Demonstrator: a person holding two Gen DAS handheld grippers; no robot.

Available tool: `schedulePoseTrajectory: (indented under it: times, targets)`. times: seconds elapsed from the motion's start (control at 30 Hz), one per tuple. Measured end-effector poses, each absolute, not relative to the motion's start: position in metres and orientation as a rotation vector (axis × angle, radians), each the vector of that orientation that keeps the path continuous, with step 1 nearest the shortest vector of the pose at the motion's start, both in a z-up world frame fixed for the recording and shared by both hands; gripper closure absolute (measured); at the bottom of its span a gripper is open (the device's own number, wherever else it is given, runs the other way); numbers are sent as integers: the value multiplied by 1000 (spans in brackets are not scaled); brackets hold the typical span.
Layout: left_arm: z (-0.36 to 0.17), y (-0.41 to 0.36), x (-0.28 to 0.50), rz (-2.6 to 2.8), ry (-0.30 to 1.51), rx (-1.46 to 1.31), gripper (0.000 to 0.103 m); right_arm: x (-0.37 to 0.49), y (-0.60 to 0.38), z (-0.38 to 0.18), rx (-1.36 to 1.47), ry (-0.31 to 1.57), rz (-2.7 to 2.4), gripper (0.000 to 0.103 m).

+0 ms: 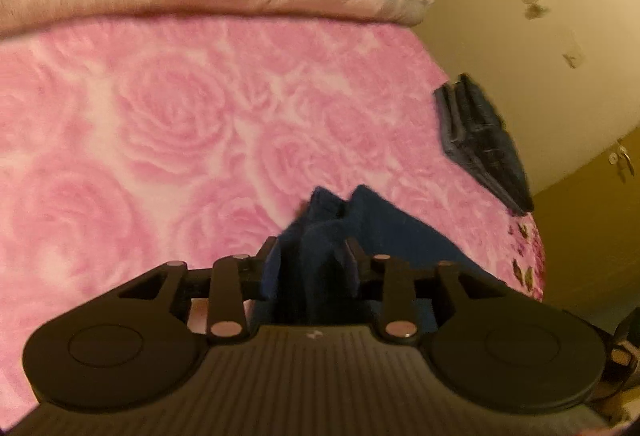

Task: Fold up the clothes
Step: 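Lower the folded end onto the sweater and open both grippers, then smooth the edges of the folded sweater with both grippers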

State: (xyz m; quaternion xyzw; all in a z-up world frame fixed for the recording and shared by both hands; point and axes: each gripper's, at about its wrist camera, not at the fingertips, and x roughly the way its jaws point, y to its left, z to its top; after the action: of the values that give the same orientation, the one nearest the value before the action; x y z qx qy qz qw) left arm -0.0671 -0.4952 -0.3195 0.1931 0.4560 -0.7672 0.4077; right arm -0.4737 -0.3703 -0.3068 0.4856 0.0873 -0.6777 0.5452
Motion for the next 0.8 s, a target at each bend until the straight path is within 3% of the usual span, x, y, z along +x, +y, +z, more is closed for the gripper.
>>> schedulePoseTrajectory:
  times: [0.07, 0.13, 0.2, 0.37, 0.53, 0.8]
  targets:
    - [-301, -472, -63, -1999, 1080, 526, 77, -459, -350, -294, 1134, 222, -1601, 29]
    - [-285, -450, -68, -2072, 1011, 591, 86, -435, -329, -282, 1091, 257, -1579, 31]
    - [-276, -429, -80, -2137, 947, 649, 86, -408, -313, -273, 1054, 305, -1543, 47]
    - [-277, -404, -111, -2191, 873, 745, 86, -347, -303, -270, 976, 381, -1503, 57]
    - [-306, -403, -141, -2103, 693, 972, 78, -313, -318, -293, 897, 501, -1506, 58]
    - [-325, -426, -153, -2056, 735, 976, 77, -317, -356, -322, 923, 613, -1504, 58]
